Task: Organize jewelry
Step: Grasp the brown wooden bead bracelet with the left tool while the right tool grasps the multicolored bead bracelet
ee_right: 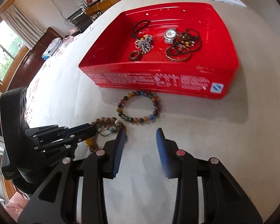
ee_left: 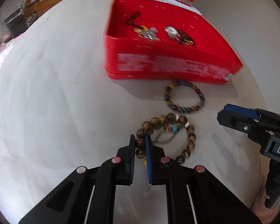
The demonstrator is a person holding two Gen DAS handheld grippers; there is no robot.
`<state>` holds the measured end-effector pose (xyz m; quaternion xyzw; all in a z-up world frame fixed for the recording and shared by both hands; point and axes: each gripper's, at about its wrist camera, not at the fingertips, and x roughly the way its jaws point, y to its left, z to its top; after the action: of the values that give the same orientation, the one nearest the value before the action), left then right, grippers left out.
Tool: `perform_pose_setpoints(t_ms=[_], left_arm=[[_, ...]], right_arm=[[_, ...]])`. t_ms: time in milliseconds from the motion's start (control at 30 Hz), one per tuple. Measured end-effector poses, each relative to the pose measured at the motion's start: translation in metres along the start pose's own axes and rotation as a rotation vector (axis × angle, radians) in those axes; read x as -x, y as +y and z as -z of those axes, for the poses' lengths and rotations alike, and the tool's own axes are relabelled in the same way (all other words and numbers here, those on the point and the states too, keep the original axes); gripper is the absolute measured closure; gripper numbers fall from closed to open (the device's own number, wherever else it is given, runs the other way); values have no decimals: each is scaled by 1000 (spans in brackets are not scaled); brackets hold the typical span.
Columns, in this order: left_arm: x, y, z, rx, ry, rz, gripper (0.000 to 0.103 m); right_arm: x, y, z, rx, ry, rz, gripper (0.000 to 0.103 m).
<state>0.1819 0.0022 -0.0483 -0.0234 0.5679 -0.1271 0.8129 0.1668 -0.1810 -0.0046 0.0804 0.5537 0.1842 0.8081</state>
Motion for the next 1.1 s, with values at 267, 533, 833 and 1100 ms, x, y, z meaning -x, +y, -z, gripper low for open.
perform_pose_setpoints(t_ms=[267,533,833,1100], left_arm=[[20,37,-1,87,-71,-3,93],[6,45,-6,76,-47,5,93],[-3,33,-11,25,-50,-52,92],[5,43,-7,64,-67,5,93]], right_arm=[[-26,23,-25,61,51,-1,68],[-64,40,-41,122,132,62,69],[-77,47,-42,186,115,148,86],[-64,16,-42,39,115,30,97]])
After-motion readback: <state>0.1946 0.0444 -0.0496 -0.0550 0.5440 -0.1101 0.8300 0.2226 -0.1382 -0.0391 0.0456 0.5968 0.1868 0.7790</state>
